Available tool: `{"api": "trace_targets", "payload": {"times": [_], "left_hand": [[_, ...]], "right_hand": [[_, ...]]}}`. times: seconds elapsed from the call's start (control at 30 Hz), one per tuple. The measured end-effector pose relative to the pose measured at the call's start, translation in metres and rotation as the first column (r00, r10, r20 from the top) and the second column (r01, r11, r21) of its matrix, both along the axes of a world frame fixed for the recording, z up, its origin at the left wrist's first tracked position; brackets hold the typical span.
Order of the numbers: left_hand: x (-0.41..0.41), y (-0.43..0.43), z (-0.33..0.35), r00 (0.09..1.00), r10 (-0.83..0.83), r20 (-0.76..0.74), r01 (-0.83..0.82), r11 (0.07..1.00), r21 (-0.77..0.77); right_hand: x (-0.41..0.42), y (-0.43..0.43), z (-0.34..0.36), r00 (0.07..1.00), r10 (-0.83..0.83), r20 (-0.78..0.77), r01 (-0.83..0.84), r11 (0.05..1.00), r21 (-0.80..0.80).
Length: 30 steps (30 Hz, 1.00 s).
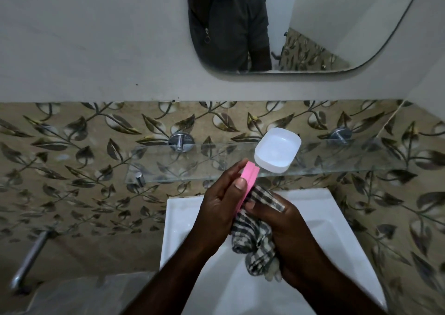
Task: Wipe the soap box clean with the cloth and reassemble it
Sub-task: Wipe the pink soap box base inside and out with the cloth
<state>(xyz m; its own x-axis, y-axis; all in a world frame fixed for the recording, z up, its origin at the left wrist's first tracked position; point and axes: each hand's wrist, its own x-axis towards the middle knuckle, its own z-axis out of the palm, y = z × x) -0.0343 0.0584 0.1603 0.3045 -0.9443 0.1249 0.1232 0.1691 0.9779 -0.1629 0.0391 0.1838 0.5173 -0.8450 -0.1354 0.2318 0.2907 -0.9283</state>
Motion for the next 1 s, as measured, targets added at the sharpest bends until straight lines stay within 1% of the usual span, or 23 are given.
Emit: {"api": "trace_targets", "payload": {"times": [0.07,0.1,0.2,0.27,0.33,0.4,0.5,0.57,0.6,0.67,0.73,0.77,0.8,0.83,0.87,0.9,0.93,1.0], "left_hand": [[0.000,0.004,-0.004,0.998,-0.049,-0.026,0.050,0.998,0.033],[-0.001,0.006,-0.007,0.998,-0.053,-0.039,0.055,0.997,0.049],[0.000,0.009,-0.014,0.999,-0.045,-0.021,0.046,0.997,0.069],[0.003,0.007,-0.015,0.999,-0.038,-0.023,0.040,0.992,0.116],[0.005,0.003,-0.012,0.999,-0.023,-0.041,0.031,0.982,0.188],[0.007,0.002,-0.011,1.000,-0.016,-0.012,0.018,0.965,0.262],[0.008,0.004,-0.002,0.998,0.004,0.055,-0.020,0.958,0.286],[0.010,0.007,0.003,0.998,0.018,0.063,-0.035,0.956,0.292],[0.012,0.009,0.007,0.999,0.024,0.037,-0.034,0.957,0.287],[0.017,0.010,0.013,0.995,0.056,-0.079,-0.033,0.964,0.264],[0.022,0.011,0.015,0.961,0.073,-0.267,-0.011,0.974,0.225],[0.023,0.011,0.015,0.918,0.052,-0.393,0.033,0.978,0.207],[0.024,0.010,0.013,0.855,-0.005,-0.519,0.120,0.975,0.189],[0.023,0.010,0.011,0.770,-0.075,-0.633,0.227,0.960,0.162],[0.021,0.010,0.009,0.689,-0.126,-0.714,0.311,0.941,0.135],[0.019,0.010,0.006,0.632,-0.159,-0.758,0.360,0.927,0.106],[0.019,0.010,0.002,0.603,-0.176,-0.778,0.373,0.925,0.080],[0.018,0.011,-0.002,0.553,-0.226,-0.802,0.388,0.922,0.007]], "right_hand": [[-0.006,-0.003,0.003,0.998,-0.050,0.040,0.050,0.999,-0.004],[-0.009,-0.005,0.005,0.998,-0.056,0.026,0.057,0.998,-0.024],[-0.020,-0.014,0.002,0.999,0.031,-0.028,-0.033,0.996,-0.084],[-0.025,-0.015,0.000,0.984,0.070,-0.165,-0.103,0.974,-0.204],[-0.026,-0.015,-0.003,0.941,0.034,-0.338,-0.149,0.935,-0.321],[-0.024,-0.013,-0.006,0.902,-0.013,-0.431,-0.169,0.909,-0.381],[-0.021,-0.015,-0.006,0.902,-0.051,-0.430,-0.127,0.918,-0.375],[-0.021,-0.019,-0.001,0.925,-0.015,-0.379,-0.116,0.941,-0.319],[-0.023,-0.021,0.002,0.947,0.033,-0.320,-0.119,0.960,-0.255],[-0.025,-0.024,0.008,0.979,0.149,-0.137,-0.162,0.983,-0.088],[-0.027,-0.025,0.013,0.972,0.236,-0.001,-0.236,0.971,0.029],[-0.027,-0.025,0.014,0.964,0.263,0.034,-0.265,0.962,0.059],[-0.026,-0.025,0.013,0.957,0.285,0.053,-0.288,0.954,0.076],[-0.025,-0.025,0.012,0.950,0.306,0.058,-0.310,0.947,0.082],[-0.022,-0.024,0.010,0.945,0.323,0.049,-0.326,0.942,0.082],[-0.020,-0.024,0.008,0.943,0.330,0.028,-0.331,0.940,0.080],[-0.018,-0.024,0.006,0.946,0.324,-0.008,-0.322,0.944,0.068],[-0.017,-0.025,0.004,0.960,0.254,-0.117,-0.257,0.966,-0.013]]}}
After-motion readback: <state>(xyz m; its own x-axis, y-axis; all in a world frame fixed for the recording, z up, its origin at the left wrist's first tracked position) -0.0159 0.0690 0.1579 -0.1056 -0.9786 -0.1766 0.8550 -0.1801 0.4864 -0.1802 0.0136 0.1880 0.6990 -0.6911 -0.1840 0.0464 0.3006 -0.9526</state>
